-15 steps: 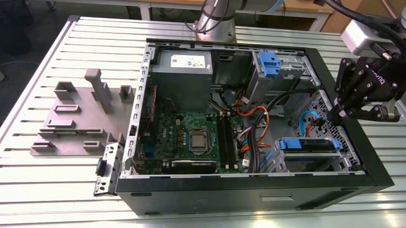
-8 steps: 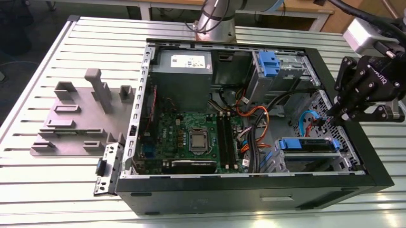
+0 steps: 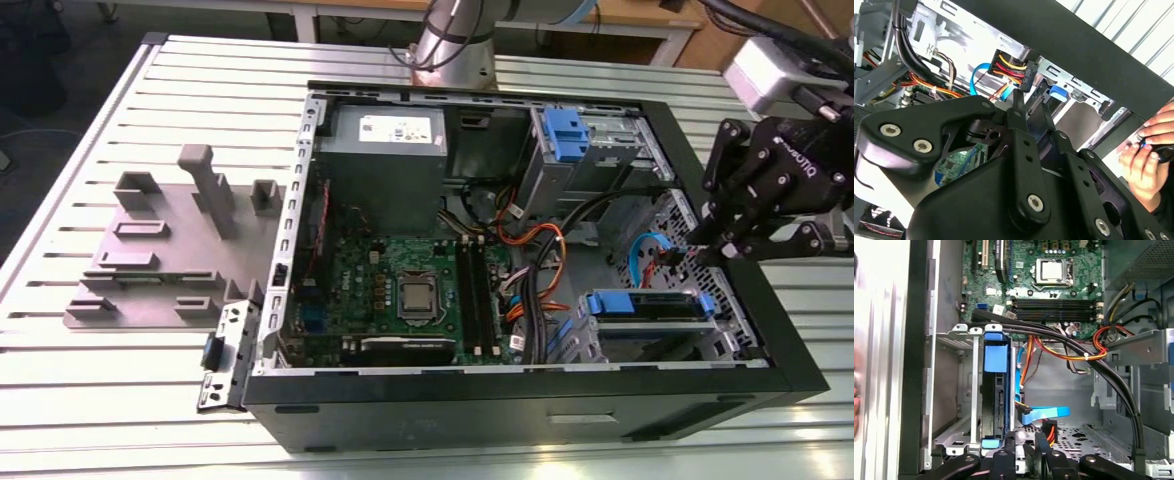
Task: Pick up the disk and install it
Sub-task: 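Insert the first disk wire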
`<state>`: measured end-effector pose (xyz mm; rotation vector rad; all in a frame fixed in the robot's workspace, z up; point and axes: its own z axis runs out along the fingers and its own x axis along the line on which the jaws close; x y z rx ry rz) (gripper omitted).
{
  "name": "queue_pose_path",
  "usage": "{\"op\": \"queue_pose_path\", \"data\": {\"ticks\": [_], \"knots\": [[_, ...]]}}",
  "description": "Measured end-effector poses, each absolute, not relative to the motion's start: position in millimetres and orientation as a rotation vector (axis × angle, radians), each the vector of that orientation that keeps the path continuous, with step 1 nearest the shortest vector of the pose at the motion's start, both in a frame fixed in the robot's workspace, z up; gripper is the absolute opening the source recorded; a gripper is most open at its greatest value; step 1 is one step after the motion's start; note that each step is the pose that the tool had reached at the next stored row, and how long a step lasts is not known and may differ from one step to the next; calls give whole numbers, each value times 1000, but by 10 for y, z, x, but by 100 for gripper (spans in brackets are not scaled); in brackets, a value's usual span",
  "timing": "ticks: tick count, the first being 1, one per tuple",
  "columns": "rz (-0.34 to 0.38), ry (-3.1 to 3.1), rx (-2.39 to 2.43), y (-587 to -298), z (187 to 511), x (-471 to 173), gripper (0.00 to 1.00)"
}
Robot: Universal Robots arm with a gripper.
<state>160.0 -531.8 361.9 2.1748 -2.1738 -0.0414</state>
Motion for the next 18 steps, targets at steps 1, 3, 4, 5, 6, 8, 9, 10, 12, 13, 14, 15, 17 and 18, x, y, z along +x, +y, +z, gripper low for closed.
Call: {"op": "queue_pose_path", "data": {"ticks": [1, 3, 4, 5, 6, 8, 9, 10, 12, 13, 14, 15, 17, 18], "knots": [[-36, -2166, 2177, -5318, 3619, 1600, 30], [-25, -2156, 2175, -5317, 3618, 1606, 30], [-22, -2155, 2174, -5315, 3618, 1610, 30], [-22, -2154, 2174, -5312, 3617, 1617, 30], [-21, -2154, 2174, -5310, 3617, 1620, 30], [-21, -2153, 2174, -5301, 3617, 1627, 30], [-21, -2152, 2176, -5297, 3616, 1627, 30], [-21, -2150, 2178, -5294, 3616, 1628, 30], [-21, -2143, 2184, -5285, 3615, 1630, 30], [-21, -2140, 2187, -5282, 3615, 1631, 30], [-20, -2137, 2190, -5278, 3614, 1632, 30], [-20, -2134, 2193, -5275, 3614, 1633, 30], [-20, -2128, 2199, -5269, 3611, 1634, 30], [-20, -2126, 2201, -5266, 3611, 1635, 30]]}}
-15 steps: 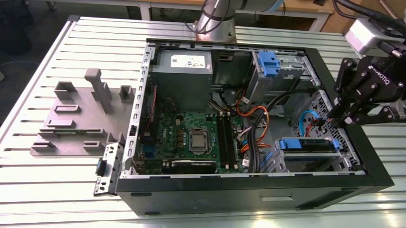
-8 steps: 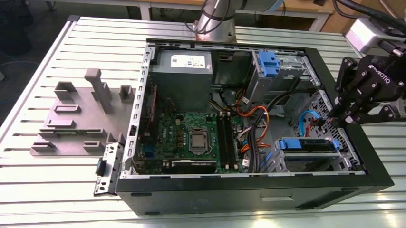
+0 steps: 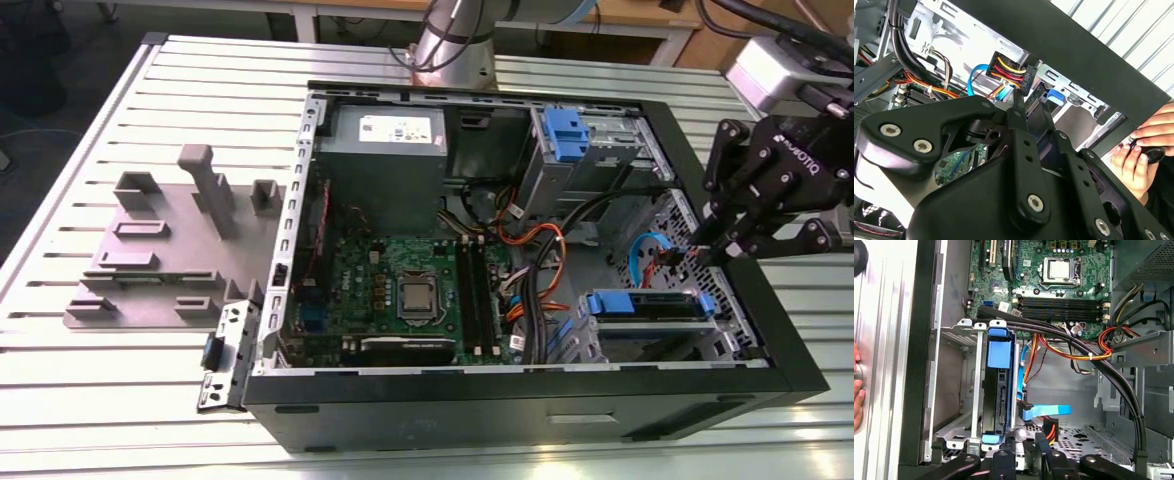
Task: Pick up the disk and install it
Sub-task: 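Insert the first disk wire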
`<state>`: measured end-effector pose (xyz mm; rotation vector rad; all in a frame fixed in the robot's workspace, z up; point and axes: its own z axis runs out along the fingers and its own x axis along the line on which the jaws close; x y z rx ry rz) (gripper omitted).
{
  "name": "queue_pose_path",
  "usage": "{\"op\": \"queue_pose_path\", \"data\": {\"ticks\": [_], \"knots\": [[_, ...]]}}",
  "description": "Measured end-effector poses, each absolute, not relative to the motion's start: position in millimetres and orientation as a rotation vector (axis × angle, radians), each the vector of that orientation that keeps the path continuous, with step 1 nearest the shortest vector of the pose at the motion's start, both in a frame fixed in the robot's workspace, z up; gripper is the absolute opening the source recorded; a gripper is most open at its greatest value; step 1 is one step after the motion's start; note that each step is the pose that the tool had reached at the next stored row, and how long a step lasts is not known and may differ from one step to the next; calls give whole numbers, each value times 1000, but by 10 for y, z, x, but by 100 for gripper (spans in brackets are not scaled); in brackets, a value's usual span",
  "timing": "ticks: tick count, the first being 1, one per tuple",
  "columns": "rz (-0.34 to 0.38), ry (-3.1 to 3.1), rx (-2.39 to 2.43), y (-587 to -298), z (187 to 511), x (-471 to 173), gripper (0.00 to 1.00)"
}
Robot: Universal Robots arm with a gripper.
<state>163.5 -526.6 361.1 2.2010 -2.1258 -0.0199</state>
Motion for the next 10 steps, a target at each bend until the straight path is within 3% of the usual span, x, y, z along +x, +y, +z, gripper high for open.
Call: {"op": "queue_pose_path", "data": {"ticks": [10], "knots": [[-19, -2117, 2209, -5241, 3585, 1640, 30]]}}
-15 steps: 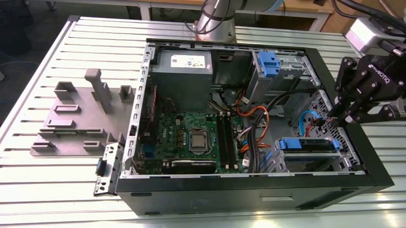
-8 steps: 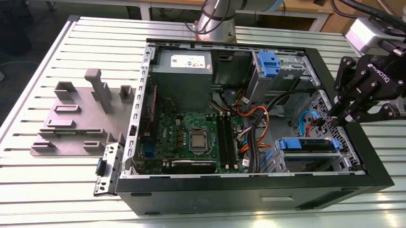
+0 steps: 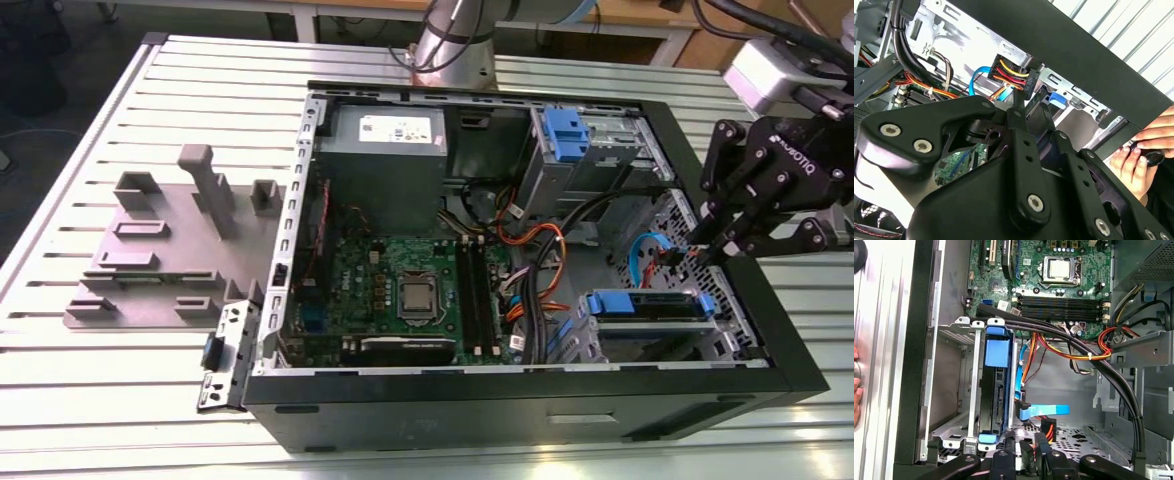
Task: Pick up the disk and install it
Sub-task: 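Insert the first disk wire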
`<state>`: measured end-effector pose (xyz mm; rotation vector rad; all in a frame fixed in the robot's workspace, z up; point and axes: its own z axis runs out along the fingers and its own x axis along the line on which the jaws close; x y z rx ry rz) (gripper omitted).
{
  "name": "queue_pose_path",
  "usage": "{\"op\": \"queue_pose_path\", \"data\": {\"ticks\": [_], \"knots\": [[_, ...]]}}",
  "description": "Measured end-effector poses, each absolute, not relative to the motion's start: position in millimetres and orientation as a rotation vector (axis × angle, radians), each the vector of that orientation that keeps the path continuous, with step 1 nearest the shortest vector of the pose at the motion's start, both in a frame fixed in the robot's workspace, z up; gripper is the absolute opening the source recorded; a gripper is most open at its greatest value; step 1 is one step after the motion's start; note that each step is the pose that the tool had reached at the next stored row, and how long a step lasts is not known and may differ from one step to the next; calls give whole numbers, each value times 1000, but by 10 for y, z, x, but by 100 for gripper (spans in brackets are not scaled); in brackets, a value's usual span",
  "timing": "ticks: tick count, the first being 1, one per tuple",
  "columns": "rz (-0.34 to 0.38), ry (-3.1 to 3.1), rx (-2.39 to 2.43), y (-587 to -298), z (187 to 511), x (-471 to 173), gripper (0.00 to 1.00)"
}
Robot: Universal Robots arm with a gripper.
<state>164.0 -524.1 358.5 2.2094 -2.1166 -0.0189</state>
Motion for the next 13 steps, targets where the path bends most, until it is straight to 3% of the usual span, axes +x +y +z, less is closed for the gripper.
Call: {"op": "queue_pose_path", "data": {"ticks": [13], "knots": [[-17, -2081, 2242, -5239, 3568, 1651, 30]]}}
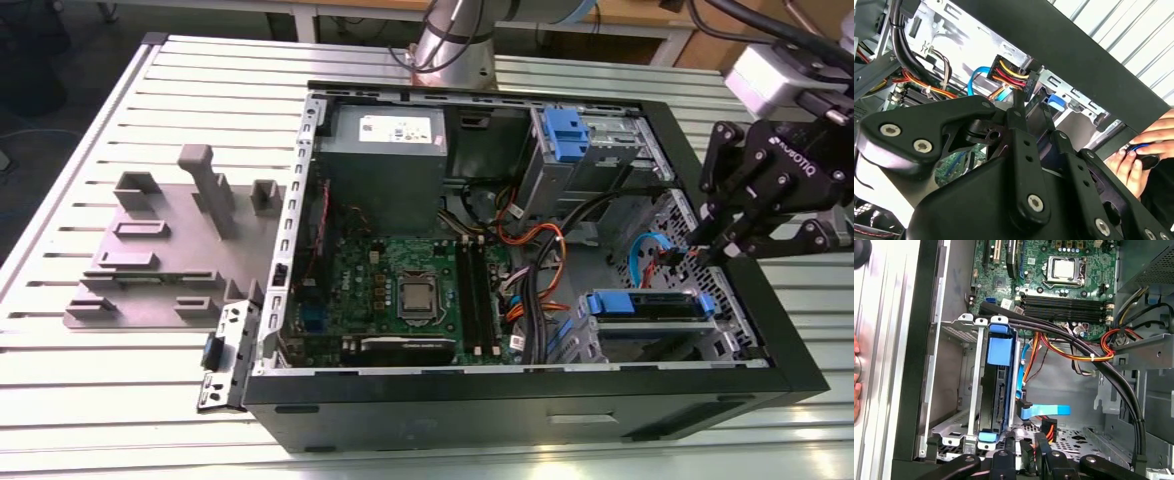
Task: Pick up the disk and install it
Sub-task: 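Insert the first disk wire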
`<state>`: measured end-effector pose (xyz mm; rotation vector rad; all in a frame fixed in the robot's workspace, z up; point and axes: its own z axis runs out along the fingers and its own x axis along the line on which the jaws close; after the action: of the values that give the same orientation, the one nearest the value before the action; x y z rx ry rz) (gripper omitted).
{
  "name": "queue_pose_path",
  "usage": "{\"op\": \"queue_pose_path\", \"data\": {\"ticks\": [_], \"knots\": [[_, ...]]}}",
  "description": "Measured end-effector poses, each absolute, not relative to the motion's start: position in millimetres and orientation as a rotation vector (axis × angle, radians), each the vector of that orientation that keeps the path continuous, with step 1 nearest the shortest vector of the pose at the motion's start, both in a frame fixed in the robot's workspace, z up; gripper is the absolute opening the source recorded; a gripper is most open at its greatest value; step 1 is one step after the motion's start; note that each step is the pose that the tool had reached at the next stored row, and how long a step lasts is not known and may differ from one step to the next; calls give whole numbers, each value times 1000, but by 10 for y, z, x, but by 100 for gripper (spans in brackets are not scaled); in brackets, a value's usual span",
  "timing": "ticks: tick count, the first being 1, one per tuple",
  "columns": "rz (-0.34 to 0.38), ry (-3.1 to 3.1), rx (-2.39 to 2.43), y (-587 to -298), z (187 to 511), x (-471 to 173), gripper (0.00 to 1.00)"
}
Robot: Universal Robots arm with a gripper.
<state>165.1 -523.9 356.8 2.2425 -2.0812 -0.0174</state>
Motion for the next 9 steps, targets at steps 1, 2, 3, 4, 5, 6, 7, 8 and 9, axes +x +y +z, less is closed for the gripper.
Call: {"op": "queue_pose_path", "data": {"ticks": [1, 2, 3, 4, 5, 6, 7, 8, 9], "knots": [[-17, -2079, 2245, -5237, 3564, 1655, 30], [-17, -2077, 2246, -5235, 3560, 1658, 30], [-17, -2076, 2247, -5230, 3555, 1661, 30], [-17, -2075, 2248, -5226, 3552, 1664, 30], [-17, -2073, 2250, -5221, 3548, 1666, 30], [-17, -2071, 2251, -5216, 3544, 1668, 30], [-17, -2070, 2253, -5211, 3541, 1670, 30], [-17, -2068, 2255, -5207, 3537, 1674, 30], [-16, -2067, 2256, -5204, 3533, 1678, 30]]}}
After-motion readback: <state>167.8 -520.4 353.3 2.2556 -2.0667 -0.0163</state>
